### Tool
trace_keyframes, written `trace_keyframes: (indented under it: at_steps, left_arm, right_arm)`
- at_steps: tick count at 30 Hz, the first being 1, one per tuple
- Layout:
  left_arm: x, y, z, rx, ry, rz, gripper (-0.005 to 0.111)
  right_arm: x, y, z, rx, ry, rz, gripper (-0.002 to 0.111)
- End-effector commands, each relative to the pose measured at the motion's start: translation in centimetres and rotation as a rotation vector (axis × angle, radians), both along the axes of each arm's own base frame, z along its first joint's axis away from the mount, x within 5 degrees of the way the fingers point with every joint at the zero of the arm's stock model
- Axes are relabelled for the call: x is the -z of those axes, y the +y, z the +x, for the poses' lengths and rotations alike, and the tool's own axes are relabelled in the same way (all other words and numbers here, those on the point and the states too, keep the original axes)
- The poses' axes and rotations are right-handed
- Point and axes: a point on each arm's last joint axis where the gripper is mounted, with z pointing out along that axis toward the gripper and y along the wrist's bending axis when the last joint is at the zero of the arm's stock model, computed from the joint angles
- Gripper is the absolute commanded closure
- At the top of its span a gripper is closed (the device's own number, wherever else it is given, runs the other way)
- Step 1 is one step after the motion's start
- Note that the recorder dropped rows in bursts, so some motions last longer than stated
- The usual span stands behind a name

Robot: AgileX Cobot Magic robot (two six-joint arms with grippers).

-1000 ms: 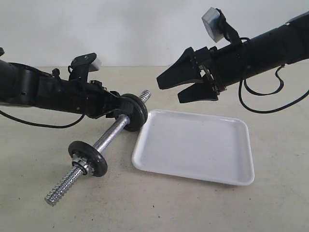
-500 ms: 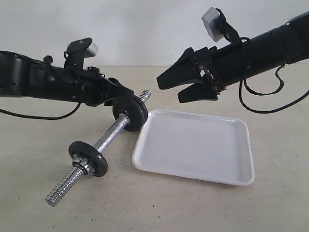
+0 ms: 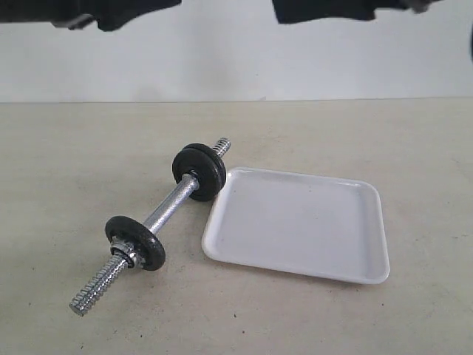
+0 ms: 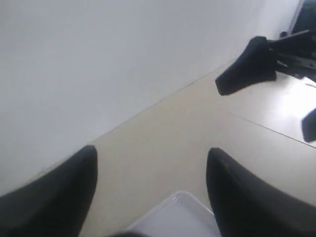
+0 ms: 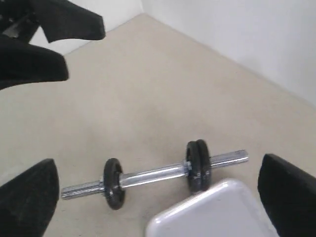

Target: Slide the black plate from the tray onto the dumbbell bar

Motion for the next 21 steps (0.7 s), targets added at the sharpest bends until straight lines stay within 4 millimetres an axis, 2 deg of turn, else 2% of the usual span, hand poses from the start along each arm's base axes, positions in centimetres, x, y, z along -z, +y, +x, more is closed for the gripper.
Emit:
trace_keyframes:
  at_steps: [1,6,10,16,21]
  left_arm:
    - [-3.4,0.4,-4.6,0.131,-0.149,0.019,0.047]
    - [-6.4,1.4,-10.1,0.204,-0.246,-0.045,0.047]
    - [-8.4,2.6,-14.7,0.219,-0.338,-0.087,0.047]
    - [-9.6,4.1,-20.6,0.255,-0.411,-0.104,0.052]
    - [-9.6,5.0,-24.3,0.284,-0.443,-0.098,0.058]
  right_arm:
    - [-4.7,-1.8,-5.7,0.072,-0.236,-0.095,0.004]
    - [-8.3,-3.3,-13.1,0.129,-0.432,-0.107,0.004]
    - [-9.8,-4.4,-19.1,0.162,-0.571,-0.101,0.004]
    - [-9.9,-5.5,-27.4,0.149,-0.699,-0.089,0.004]
    - [-9.0,-6.1,-32.2,0.121,-0.781,-0.092,0.004]
